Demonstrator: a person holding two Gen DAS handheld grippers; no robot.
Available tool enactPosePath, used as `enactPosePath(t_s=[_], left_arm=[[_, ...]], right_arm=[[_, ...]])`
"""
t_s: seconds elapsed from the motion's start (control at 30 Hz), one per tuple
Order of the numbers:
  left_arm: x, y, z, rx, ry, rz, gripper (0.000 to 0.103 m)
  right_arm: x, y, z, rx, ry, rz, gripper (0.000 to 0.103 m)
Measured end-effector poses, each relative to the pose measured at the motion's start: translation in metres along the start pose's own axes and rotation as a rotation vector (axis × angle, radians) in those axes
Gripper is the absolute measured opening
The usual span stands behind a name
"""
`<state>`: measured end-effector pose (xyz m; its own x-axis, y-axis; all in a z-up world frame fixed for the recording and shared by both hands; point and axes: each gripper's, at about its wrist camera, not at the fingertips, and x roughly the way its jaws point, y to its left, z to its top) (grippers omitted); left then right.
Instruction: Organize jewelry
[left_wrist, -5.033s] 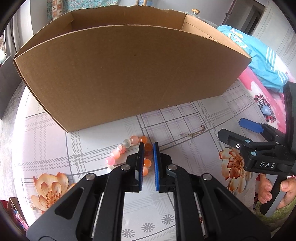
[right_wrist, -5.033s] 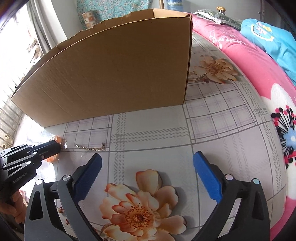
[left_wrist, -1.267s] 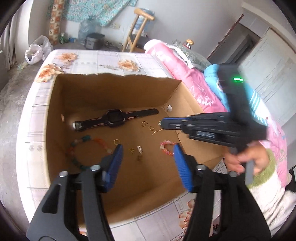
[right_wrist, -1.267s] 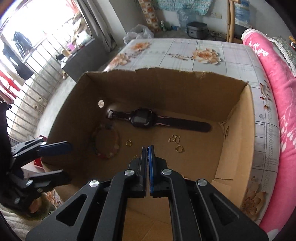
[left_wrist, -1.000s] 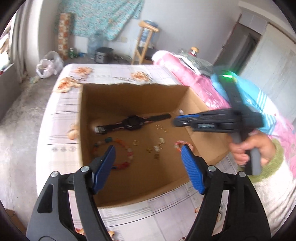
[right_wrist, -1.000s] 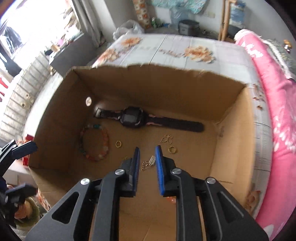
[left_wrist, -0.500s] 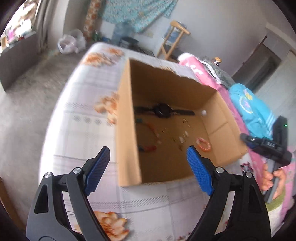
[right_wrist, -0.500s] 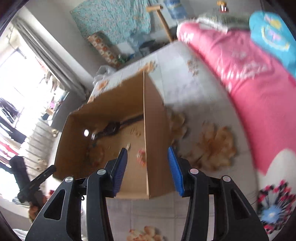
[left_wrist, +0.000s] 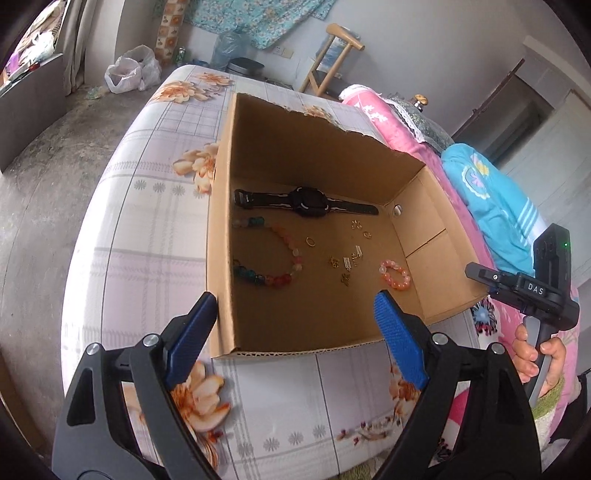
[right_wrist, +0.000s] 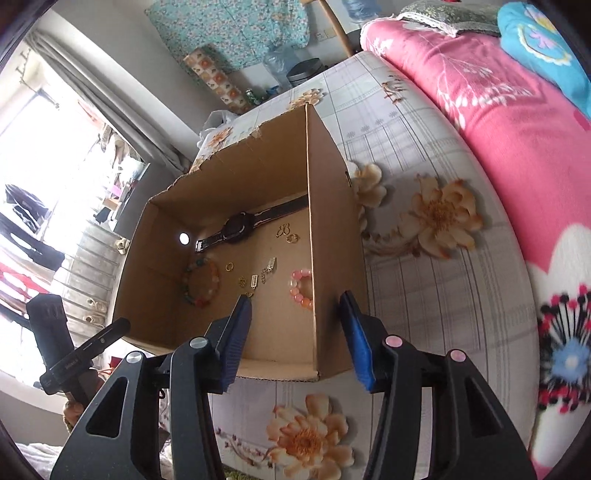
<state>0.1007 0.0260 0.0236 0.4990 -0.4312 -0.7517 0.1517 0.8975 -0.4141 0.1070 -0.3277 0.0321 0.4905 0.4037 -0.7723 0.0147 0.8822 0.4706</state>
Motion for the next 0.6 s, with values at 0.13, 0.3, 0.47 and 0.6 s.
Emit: enactPosePath(t_s=[0.13, 0.3, 0.47, 0.6], left_arm=[[-0.012, 0.000, -0.016, -0.003, 0.004, -0.001, 0.082], [-0.022, 0.000, -0.030, 0.012, -0.030, 0.026, 0.082], [-0.058, -0.016, -0.044, 0.084, -0.208, 0.259, 0.088], [-0.076, -0.028, -0.061, 0.082, -0.256, 0.308, 0.093]], right_arm=[[-0.010, 0.002, -0.019, 0.005, -0.012, -0.015, 0.049], [-0.017, 0.002, -0.033, 0.020, -0.051, -0.017, 0.050], [-0.053, 0.011, -0.058, -0.005, -0.217, -0.126, 0.066], [-0.066, 0.027, -0.091, -0.074, -0.252, -0.221, 0.078]])
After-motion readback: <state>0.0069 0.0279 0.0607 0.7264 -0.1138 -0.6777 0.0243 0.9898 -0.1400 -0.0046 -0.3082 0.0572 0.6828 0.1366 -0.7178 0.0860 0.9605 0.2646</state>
